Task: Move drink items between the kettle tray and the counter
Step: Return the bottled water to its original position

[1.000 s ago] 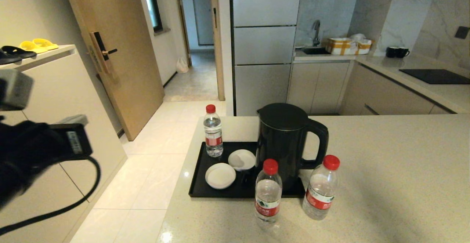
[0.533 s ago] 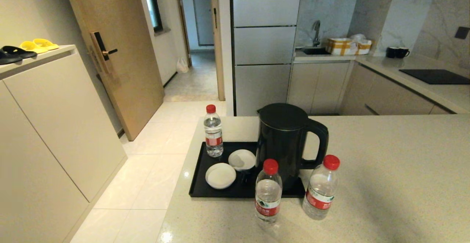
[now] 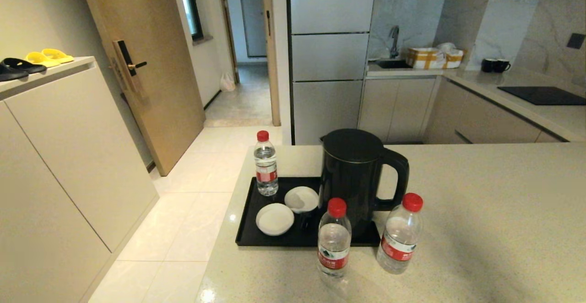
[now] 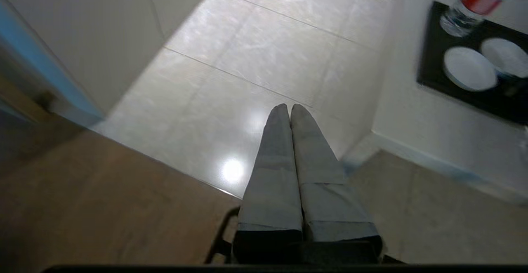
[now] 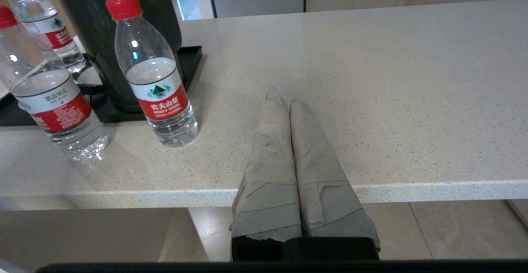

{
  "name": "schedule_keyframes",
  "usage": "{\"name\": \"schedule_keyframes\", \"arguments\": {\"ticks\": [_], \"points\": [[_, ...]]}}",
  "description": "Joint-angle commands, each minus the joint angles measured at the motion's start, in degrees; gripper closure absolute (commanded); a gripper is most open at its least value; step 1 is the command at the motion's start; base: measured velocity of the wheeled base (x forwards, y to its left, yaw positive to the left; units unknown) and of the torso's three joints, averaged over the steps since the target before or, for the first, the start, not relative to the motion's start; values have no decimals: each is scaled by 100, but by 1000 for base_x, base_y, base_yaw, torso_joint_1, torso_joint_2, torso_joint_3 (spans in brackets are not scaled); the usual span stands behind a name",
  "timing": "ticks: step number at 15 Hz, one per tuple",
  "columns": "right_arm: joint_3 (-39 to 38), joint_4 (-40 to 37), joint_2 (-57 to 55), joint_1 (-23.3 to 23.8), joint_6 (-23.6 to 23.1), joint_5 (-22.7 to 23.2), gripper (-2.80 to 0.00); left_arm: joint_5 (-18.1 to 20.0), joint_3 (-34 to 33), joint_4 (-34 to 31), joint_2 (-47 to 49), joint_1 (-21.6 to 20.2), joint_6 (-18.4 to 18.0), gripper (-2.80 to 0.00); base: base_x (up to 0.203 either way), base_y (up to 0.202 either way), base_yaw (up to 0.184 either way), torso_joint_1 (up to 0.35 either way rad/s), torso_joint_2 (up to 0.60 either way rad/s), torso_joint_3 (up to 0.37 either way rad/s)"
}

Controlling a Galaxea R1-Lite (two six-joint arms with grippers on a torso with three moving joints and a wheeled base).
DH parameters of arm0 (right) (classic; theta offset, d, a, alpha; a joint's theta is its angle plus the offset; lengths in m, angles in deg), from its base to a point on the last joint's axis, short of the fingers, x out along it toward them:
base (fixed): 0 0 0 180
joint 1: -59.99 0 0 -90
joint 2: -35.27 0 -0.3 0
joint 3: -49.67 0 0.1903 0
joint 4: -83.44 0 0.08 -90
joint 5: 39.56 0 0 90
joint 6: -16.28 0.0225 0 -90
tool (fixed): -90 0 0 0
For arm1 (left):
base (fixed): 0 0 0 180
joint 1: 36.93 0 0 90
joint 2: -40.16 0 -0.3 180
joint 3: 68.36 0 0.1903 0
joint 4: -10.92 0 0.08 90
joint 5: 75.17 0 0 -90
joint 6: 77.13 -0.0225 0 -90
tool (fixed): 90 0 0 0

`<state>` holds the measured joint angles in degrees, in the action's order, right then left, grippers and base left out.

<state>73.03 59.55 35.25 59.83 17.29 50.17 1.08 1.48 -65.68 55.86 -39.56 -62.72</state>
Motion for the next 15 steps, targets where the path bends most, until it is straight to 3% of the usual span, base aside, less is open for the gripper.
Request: {"name": "schedule_keyframes", "arguments": {"ticks": [1, 3, 5, 9, 10, 12, 15], "points": [[0, 0, -6, -2, -1, 0, 0, 239, -396, 148, -533, 82, -125, 0, 0, 0, 0, 0, 0, 0], [0, 0, 2, -2, -5, 0, 0, 676, -1338, 679, -1384, 189, -950, 0, 0, 0, 0, 0, 0, 0], [0, 0, 2, -2, -5, 0, 0, 1025, -2233, 1732, -1556, 242, -1426, 0, 0, 0, 0, 0, 0, 0], [0, 0, 2, -2, -5, 0, 0, 1410, -4433, 5275, -1564, 266, -1993, 0, 0, 0, 0, 0, 0, 0], [0, 0, -3, -2, -5, 0, 0, 1448, -4664, 5612, -1566, 268, -2007, 0, 0, 0, 0, 0, 0, 0], [0, 0, -6, -2, -5, 0, 0, 1368, -4653, 5090, -1571, 271, -1703, 0, 0, 0, 0, 0, 0, 0], [0, 0, -6, -2, -5, 6, 0, 1330, -4639, 5059, -1571, 272, -1608, 0, 0, 0, 0, 0, 0, 0]]}}
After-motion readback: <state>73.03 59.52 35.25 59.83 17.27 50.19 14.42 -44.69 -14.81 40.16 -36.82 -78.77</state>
